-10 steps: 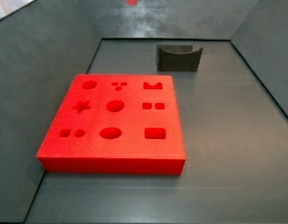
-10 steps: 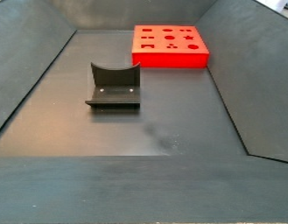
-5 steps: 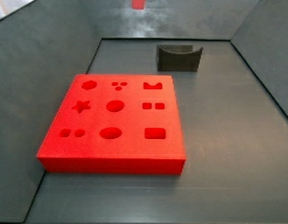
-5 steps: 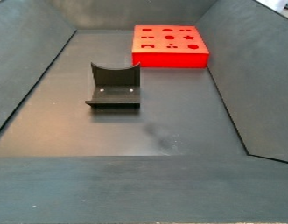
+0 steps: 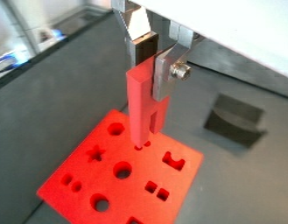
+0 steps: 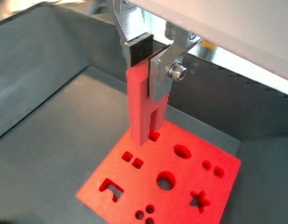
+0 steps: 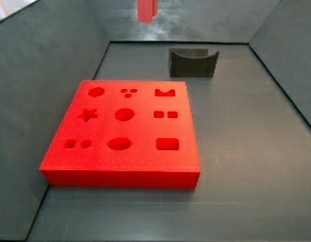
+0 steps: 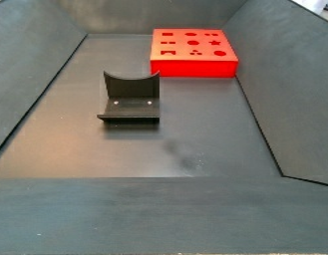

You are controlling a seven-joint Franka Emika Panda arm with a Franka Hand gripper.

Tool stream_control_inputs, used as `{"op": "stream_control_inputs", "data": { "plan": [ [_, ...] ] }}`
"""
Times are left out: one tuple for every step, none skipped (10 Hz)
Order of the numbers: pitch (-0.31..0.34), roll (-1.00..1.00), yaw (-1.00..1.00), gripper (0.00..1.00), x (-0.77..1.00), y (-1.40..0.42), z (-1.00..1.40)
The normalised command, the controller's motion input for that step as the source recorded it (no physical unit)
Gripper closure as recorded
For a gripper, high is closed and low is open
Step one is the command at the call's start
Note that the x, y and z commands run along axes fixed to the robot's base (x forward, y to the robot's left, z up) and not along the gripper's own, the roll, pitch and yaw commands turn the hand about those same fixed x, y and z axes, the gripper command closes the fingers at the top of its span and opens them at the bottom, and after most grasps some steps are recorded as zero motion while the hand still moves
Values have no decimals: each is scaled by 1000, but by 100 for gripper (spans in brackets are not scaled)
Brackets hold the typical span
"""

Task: Pick up the double-square object. Move up. Move to above the board. Insert the double-square object.
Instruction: Insert the double-square object.

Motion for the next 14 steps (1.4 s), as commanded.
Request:
{"op": "stream_control_inputs", "data": {
  "plan": [
    [-130, 0, -1000, 100, 11, 0, -254],
    [-120, 0, -1000, 100, 9, 0, -269],
    [-111, 0, -1000, 100, 9, 0, -271],
    [-110, 0, -1000, 100, 6, 0, -271],
    [-106, 0, -1000, 100, 9, 0, -269],
    [-106, 0, -1000, 100, 6, 0, -269],
    [-104, 0, -1000, 100, 6, 0, -271],
    [-100, 0, -1000, 100, 11, 0, -274],
    [-87, 0, -1000, 100, 9, 0, -283],
    [-81, 0, -1000, 100, 9, 0, -286],
    [-59, 0, -1000, 100, 6, 0, -303],
    [-39, 0, -1000, 100, 0, 0, -334],
    [-44, 17, -1000, 100, 9, 0, -429],
    [-51, 86, -923, 100, 180, 0, -560]
  ]
}}
